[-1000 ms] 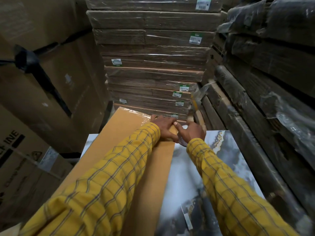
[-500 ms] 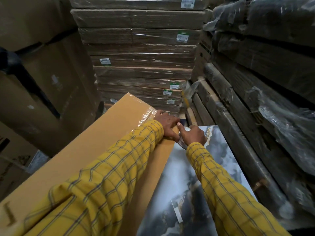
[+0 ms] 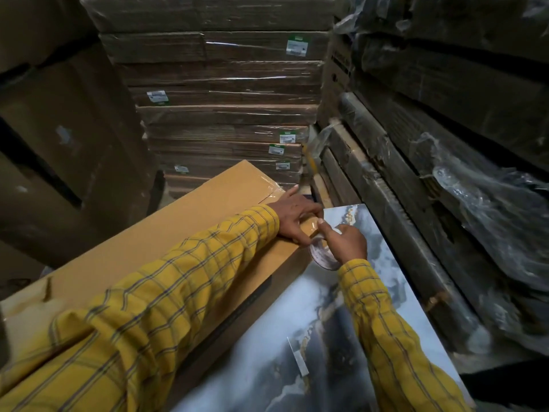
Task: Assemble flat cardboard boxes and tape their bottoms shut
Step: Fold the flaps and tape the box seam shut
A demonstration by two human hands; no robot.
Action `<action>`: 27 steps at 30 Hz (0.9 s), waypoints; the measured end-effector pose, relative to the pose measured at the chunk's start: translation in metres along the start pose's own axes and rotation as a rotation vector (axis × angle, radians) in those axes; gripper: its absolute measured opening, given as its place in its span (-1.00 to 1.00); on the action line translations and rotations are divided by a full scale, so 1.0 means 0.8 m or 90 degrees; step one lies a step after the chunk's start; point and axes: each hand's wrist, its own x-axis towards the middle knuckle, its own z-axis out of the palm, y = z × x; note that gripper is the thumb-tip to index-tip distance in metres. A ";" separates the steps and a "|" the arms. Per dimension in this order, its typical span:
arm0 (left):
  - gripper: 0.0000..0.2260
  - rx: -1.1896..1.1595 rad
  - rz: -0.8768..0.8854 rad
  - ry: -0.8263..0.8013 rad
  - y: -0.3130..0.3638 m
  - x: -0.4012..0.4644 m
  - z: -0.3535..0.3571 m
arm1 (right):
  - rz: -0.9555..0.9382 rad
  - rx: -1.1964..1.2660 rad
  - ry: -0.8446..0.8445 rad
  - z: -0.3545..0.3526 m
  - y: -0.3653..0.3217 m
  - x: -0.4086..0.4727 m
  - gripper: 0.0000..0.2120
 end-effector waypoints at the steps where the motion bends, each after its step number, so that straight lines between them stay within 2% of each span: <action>1: -0.27 -0.007 0.014 -0.001 0.002 0.002 0.002 | 0.004 0.012 -0.017 -0.006 0.007 -0.003 -0.43; 3: -0.30 -0.008 0.040 0.001 0.007 0.008 0.007 | 0.018 0.092 -0.030 -0.017 0.020 -0.010 -0.44; 6: -0.31 0.014 0.077 0.009 0.015 0.016 0.013 | 0.032 0.202 -0.047 -0.036 0.036 -0.027 -0.76; 7: -0.31 0.017 0.086 0.006 0.018 0.018 0.015 | 0.026 0.232 -0.050 -0.041 0.042 -0.034 -0.79; 10: -0.24 0.093 0.076 -0.010 0.032 0.017 0.010 | 0.017 0.303 -0.061 -0.040 0.059 -0.044 -0.75; 13: -0.24 0.203 -0.017 -0.028 0.052 0.009 0.014 | 0.038 0.342 -0.069 -0.036 0.059 -0.051 -0.71; 16: -0.20 0.185 -0.059 -0.029 0.061 -0.003 0.030 | 0.059 0.352 -0.064 -0.034 0.052 -0.055 -0.69; 20: -0.21 0.116 -0.025 -0.018 0.050 -0.005 0.031 | 0.066 0.343 -0.060 -0.035 0.049 -0.056 -0.63; 24: -0.23 0.073 0.026 -0.011 0.045 0.008 0.026 | 0.066 0.322 -0.026 -0.036 0.055 -0.057 -0.46; 27: -0.24 0.078 0.102 -0.029 0.044 0.018 0.027 | 0.076 0.312 -0.018 -0.040 0.063 -0.066 -0.51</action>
